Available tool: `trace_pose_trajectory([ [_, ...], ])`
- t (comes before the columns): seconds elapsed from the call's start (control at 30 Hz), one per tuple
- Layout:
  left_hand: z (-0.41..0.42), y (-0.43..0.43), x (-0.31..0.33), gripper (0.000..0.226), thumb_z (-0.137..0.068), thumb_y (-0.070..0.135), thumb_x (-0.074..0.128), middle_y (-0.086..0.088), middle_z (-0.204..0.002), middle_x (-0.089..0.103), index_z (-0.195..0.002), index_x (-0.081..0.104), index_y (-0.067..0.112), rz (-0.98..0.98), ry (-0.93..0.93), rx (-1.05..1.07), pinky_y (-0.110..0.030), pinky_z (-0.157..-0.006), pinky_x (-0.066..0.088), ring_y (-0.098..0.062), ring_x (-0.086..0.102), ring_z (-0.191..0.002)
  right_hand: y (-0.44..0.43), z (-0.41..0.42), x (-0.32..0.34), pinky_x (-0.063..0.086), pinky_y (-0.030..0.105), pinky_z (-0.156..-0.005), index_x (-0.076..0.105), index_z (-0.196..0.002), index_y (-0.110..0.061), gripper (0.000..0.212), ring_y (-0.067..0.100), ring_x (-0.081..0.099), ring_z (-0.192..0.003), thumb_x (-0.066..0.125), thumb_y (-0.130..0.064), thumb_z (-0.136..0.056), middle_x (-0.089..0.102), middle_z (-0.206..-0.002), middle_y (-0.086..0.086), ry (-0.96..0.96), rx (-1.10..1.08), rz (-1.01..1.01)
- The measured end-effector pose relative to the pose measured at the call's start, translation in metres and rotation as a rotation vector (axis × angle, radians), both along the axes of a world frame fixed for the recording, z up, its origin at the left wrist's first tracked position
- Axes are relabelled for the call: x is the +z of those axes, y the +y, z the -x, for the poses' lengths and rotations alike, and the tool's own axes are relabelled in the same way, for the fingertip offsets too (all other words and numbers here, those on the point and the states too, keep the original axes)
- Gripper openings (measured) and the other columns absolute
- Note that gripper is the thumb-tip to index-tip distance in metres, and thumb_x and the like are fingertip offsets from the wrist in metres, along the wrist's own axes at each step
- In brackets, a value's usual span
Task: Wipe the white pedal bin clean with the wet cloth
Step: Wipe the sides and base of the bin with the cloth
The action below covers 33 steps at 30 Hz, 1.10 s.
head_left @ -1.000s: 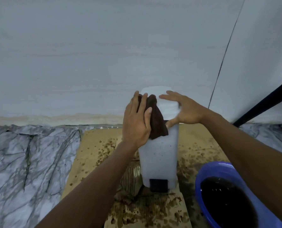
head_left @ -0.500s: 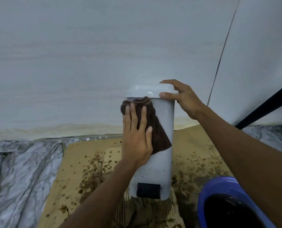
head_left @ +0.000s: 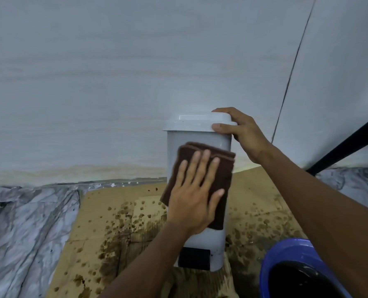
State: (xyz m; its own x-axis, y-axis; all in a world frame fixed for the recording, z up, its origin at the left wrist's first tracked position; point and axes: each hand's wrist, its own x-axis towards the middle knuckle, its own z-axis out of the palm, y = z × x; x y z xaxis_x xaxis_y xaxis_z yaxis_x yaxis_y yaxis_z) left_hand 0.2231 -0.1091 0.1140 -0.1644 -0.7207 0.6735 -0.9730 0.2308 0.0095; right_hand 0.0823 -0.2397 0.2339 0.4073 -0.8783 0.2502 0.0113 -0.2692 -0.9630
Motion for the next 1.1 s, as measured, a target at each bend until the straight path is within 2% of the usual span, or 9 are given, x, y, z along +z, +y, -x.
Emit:
trace_pose_trajectory([
  [0.1,-0.011,0.002,0.001,0.07,-0.105,0.044,0.034,-0.014,-0.17,0.006,-0.161,0.017,0.007,0.035,0.276,0.155,-0.054,-0.127,0.009,-0.031,0.0,-0.158,0.006,-0.005,0.001,0.049,0.016,-0.076,0.069,-0.113,-0.021,0.036,0.003,0.064,-0.096,0.08,-0.019,-0.078,0.068,-0.115,-0.005,-0.009,-0.002,-0.007],
  [0.2,0.01,-0.01,0.023,0.07,-0.106,0.042,0.031,-0.016,-0.17,0.004,-0.161,0.015,0.003,0.041,0.353,0.226,-0.055,-0.126,0.007,-0.032,-0.003,-0.158,0.012,-0.011,0.0,0.052,0.018,-0.08,0.069,-0.111,-0.02,0.035,0.005,0.065,-0.098,0.08,-0.019,-0.078,0.068,-0.118,-0.001,-0.021,-0.019,0.014],
  [0.33,0.03,-0.017,0.029,0.069,-0.107,0.042,0.036,-0.018,-0.169,0.007,-0.161,0.016,0.004,0.004,0.124,0.15,-0.054,-0.127,0.006,-0.033,-0.001,-0.158,0.013,-0.009,-0.001,0.054,0.021,-0.083,0.069,-0.111,-0.021,0.039,0.011,0.064,-0.101,0.08,-0.025,-0.074,0.067,-0.117,0.002,-0.011,-0.041,0.028],
  [0.47,-0.006,0.007,0.002,0.063,-0.108,0.044,0.035,-0.011,-0.17,0.014,-0.161,0.023,0.013,-0.093,-0.432,-0.27,-0.051,-0.127,0.008,-0.028,0.002,-0.158,0.012,-0.002,-0.004,0.052,0.023,-0.083,0.068,-0.114,-0.019,0.039,0.007,0.064,-0.098,0.08,-0.02,-0.077,0.067,-0.114,-0.002,-0.036,-0.031,0.014],
  [0.53,-0.036,0.014,-0.006,0.062,-0.108,0.046,0.033,-0.008,-0.169,0.016,-0.161,0.024,0.017,-0.124,-0.604,-0.396,-0.048,-0.128,0.005,-0.026,0.005,-0.158,0.014,-0.002,-0.004,0.052,0.021,-0.082,0.068,-0.114,-0.02,0.039,0.006,0.063,-0.099,0.079,-0.022,-0.077,0.066,-0.117,-0.002,-0.015,-0.027,0.027],
  [0.63,-0.074,0.006,0.005,0.061,-0.107,0.047,0.035,-0.01,-0.169,0.015,-0.16,0.027,0.019,-0.075,-0.563,-0.374,-0.047,-0.128,0.004,-0.027,0.009,-0.158,0.017,-0.005,-0.004,0.053,0.021,-0.081,0.068,-0.112,-0.02,0.038,0.007,0.063,-0.1,0.079,-0.023,-0.076,0.066,-0.119,0.0,-0.018,-0.032,0.027],
  [0.8,-0.044,-0.007,0.025,0.065,-0.105,0.044,0.039,-0.017,-0.168,0.016,-0.16,0.027,0.012,0.011,-0.186,-0.1,-0.055,-0.126,0.007,-0.035,0.009,-0.157,0.016,-0.011,-0.005,0.052,0.021,-0.079,0.067,-0.111,-0.017,0.039,0.007,0.064,-0.097,0.08,-0.02,-0.074,0.067,-0.112,-0.001,-0.053,-0.051,0.023],
  [1.0,-0.035,0.027,-0.023,0.063,-0.106,0.046,0.039,-0.01,-0.169,0.016,-0.161,0.025,0.019,-0.111,-0.539,-0.402,-0.048,-0.128,0.005,-0.028,0.007,-0.158,0.014,-0.006,-0.005,0.051,0.02,-0.075,0.067,-0.113,-0.018,0.045,0.008,0.064,-0.096,0.079,-0.025,-0.071,0.066,-0.111,-0.003,-0.044,-0.031,-0.001],
  [1.1,-0.072,0.032,-0.032,0.063,-0.106,0.048,0.04,-0.01,-0.169,0.016,-0.161,0.026,0.022,-0.095,-0.533,-0.385,-0.047,-0.128,0.006,-0.028,0.011,-0.157,0.017,-0.007,-0.004,0.051,0.02,-0.077,0.067,-0.112,-0.02,0.044,0.007,0.064,-0.098,0.079,-0.027,-0.071,0.066,-0.111,-0.005,-0.04,-0.043,0.012],
])
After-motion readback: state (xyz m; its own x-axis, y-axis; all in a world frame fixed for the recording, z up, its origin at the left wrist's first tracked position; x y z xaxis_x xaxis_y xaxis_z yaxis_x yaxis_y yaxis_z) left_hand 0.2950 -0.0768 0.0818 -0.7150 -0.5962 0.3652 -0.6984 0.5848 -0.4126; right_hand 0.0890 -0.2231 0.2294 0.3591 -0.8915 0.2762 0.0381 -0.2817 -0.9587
